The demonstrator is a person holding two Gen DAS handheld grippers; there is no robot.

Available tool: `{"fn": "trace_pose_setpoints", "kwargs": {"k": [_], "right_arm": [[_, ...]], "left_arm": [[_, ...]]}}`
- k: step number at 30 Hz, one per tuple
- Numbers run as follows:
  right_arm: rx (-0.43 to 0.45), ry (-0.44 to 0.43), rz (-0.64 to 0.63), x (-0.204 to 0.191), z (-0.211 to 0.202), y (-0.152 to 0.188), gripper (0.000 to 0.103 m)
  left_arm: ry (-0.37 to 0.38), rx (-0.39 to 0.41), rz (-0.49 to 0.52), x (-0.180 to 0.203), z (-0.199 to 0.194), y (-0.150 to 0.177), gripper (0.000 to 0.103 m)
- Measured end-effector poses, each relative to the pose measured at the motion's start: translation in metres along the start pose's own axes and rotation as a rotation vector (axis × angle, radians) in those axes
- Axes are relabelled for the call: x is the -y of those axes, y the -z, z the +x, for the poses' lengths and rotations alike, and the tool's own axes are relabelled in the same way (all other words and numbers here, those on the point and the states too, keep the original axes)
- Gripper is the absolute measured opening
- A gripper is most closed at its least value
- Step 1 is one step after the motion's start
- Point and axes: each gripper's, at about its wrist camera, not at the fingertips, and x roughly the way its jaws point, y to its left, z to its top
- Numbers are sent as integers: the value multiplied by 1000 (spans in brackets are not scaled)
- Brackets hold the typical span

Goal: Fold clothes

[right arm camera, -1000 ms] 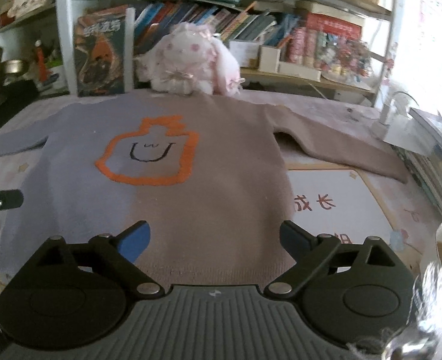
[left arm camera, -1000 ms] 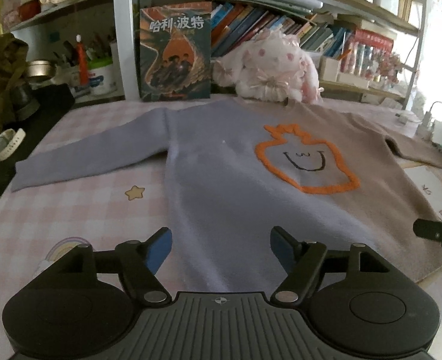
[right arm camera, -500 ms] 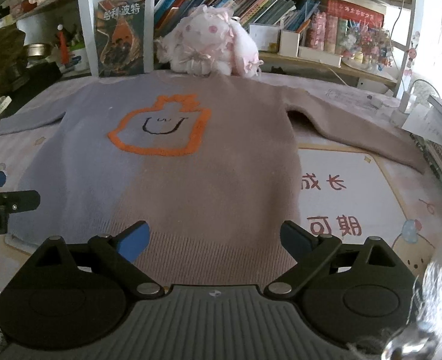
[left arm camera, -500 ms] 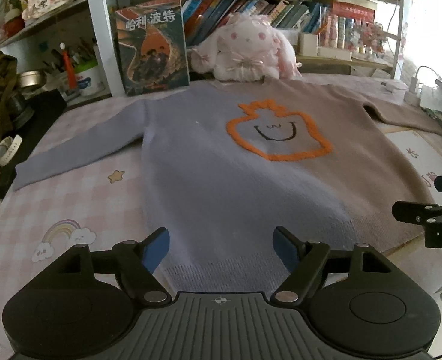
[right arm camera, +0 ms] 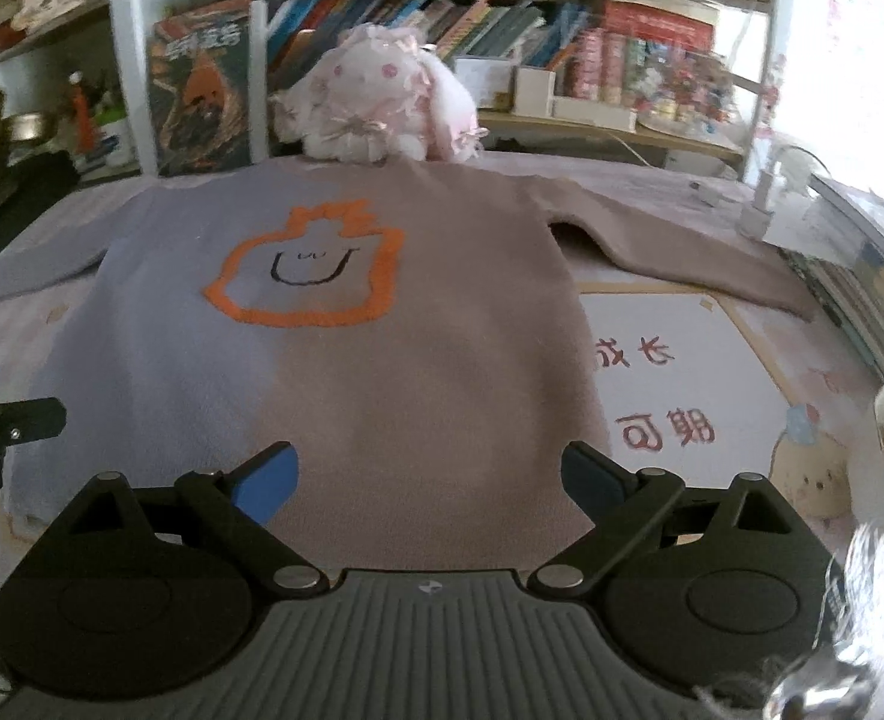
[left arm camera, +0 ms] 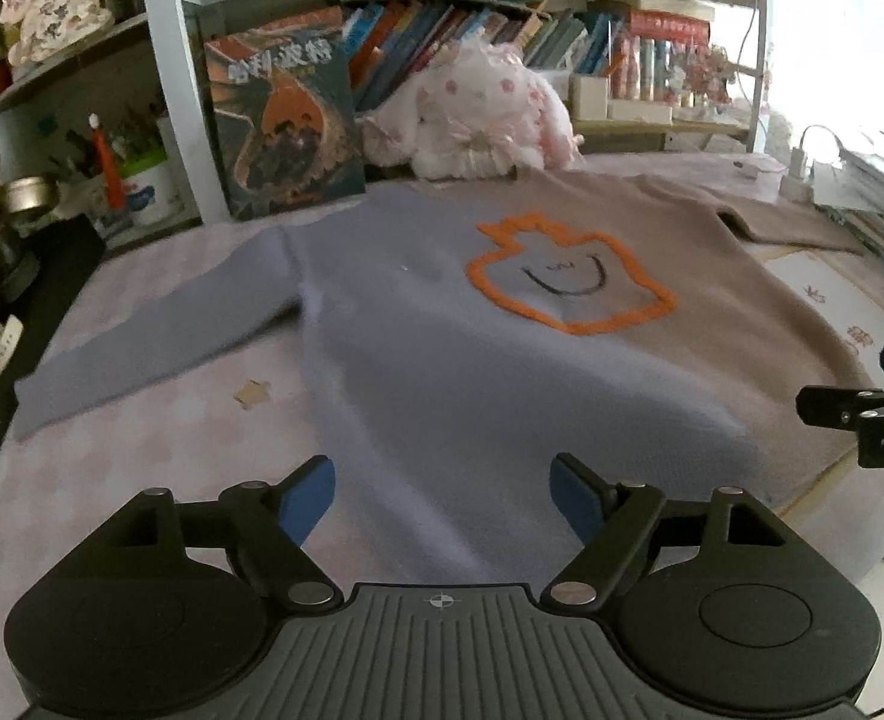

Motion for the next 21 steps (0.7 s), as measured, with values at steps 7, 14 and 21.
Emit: {"fn": "trace_pose_setpoints", "kwargs": {"k": [7,14,21], "right_arm": [[23,78,71,-45,-8,3,96],[23,131,96,-86,-10,11,96],[14,160,96,-111,-7,10,96]], "left_arm": [[-7,10,-49,-75,6,3,85],[-79,15,-103,-147,19,4,85],[-147,29,-198,-203,30,3,85]]}}
